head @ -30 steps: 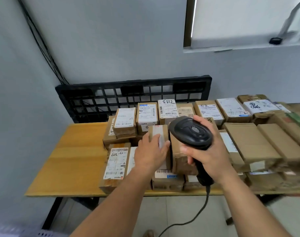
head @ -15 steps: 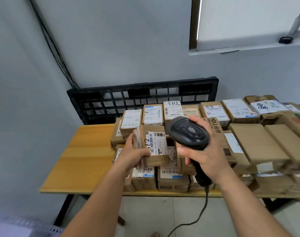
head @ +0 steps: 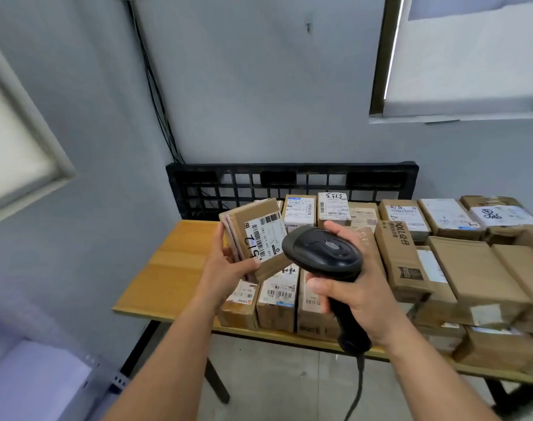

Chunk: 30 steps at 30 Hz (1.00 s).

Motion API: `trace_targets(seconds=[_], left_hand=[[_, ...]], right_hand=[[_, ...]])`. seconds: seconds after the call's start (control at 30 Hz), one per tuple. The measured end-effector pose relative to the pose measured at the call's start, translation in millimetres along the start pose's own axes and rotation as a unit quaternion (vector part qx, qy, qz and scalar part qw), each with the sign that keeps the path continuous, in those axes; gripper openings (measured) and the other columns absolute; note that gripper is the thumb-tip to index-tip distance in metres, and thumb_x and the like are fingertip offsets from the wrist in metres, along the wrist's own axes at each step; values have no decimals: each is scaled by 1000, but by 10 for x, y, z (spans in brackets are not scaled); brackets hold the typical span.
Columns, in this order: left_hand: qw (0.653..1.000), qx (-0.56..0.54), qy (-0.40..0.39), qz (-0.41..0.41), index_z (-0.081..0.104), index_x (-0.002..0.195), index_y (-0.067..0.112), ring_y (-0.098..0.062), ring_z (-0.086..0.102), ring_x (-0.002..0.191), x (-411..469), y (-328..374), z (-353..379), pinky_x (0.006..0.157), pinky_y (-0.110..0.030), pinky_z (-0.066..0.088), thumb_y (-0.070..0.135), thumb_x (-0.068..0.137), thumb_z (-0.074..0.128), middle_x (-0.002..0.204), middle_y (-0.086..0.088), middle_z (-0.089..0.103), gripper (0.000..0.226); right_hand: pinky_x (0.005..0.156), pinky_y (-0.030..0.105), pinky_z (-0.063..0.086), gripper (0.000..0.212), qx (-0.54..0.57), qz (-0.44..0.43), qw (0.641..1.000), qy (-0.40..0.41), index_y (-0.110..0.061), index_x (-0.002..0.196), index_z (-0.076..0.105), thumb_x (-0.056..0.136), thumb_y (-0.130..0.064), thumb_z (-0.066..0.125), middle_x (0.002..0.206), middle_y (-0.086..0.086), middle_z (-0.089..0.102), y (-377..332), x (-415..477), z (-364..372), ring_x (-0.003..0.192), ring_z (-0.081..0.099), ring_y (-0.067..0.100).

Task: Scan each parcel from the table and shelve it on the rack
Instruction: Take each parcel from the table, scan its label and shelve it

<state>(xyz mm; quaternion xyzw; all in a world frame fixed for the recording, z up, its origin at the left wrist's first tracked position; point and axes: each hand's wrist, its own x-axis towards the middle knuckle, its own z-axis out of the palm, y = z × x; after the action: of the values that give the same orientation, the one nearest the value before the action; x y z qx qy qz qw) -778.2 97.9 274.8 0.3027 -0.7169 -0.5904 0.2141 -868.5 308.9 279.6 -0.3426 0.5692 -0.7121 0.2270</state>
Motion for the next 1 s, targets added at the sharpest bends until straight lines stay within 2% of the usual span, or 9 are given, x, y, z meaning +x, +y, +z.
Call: trace_targets(seconds=[0.03, 0.1, 0.23, 0.33, 0.43, 0.53, 0.67, 0.87, 1.0], left_hand=[[1000, 3, 6, 6, 15, 152, 40, -20, 62, 100, -21, 2, -30, 77, -40, 59, 4, 80, 75, 110, -1, 58, 100], [1000, -7, 15, 9, 16, 151, 41, -19, 63, 98, -64, 28, -85, 66, -31, 58, 10, 85, 71, 115, 0, 56, 91], [999, 10, 36, 27, 33, 144, 34, -15, 64, 86, -131, 141, -197, 52, -17, 51, 19, 90, 66, 113, 2, 53, 65], [996, 49, 63, 45, 51, 129, 29, -12, 61, 91, -108, 196, -314, 63, -22, 49, 32, 88, 68, 112, -1, 59, 44], [996, 59, 58, 42, 57, 116, 30, -13, 63, 93, -81, 245, -388, 67, -22, 47, 32, 90, 66, 107, -1, 65, 28], [996, 74, 40, 41, 56, 120, 29, -11, 63, 93, -67, 277, -414, 68, -21, 48, 27, 90, 65, 110, -2, 65, 31], [993, 98, 27, 53, 60, 126, 27, -9, 62, 94, -47, 301, -436, 69, -17, 48, 29, 88, 69, 111, 1, 65, 39], [991, 127, 19, 39, 63, 124, 30, -11, 60, 100, 44, 332, -488, 92, -37, 51, 37, 86, 69, 105, 8, 67, 39], [990, 137, 11, 37, 64, 122, 32, -8, 59, 97, 93, 357, -489, 88, -34, 50, 39, 85, 70, 102, 11, 67, 38]], right_hand=[[45, 36, 52, 81, -2, -1, 1000, -6, -41, 131, 50, 68, -2, 83, 102, 17, 68, -12, -21, 11, 48, 57, 33], [47, 39, 54, 82, -8, 3, 1000, -11, -38, 133, 49, 68, -2, 84, 113, 17, 64, -44, -65, 28, 50, 58, 34], [49, 37, 55, 82, -20, 4, 1000, -21, -41, 133, 49, 67, -6, 81, 116, 20, 61, -108, -126, 46, 53, 60, 33], [49, 35, 56, 81, -22, 2, 999, -25, -45, 131, 50, 64, -10, 81, 120, 17, 59, -147, -152, 49, 54, 61, 31], [49, 36, 56, 81, -22, 4, 999, -25, -45, 130, 51, 63, -12, 81, 123, 13, 58, -175, -173, 47, 55, 62, 31], [48, 35, 56, 82, -21, 3, 1000, -22, -42, 131, 51, 64, -11, 84, 125, 11, 56, -186, -183, 45, 56, 63, 28], [48, 35, 56, 82, -12, -6, 999, -33, -43, 131, 52, 65, -9, 86, 120, 18, 58, -194, -176, 35, 57, 64, 27], [48, 35, 55, 81, -30, -19, 998, -52, -40, 133, 51, 66, -7, 84, 117, 12, 62, -203, -156, -16, 54, 62, 29], [50, 36, 55, 80, -34, -10, 998, -52, -38, 131, 52, 64, -8, 83, 119, 7, 62, -195, -175, -32, 54, 61, 29]])
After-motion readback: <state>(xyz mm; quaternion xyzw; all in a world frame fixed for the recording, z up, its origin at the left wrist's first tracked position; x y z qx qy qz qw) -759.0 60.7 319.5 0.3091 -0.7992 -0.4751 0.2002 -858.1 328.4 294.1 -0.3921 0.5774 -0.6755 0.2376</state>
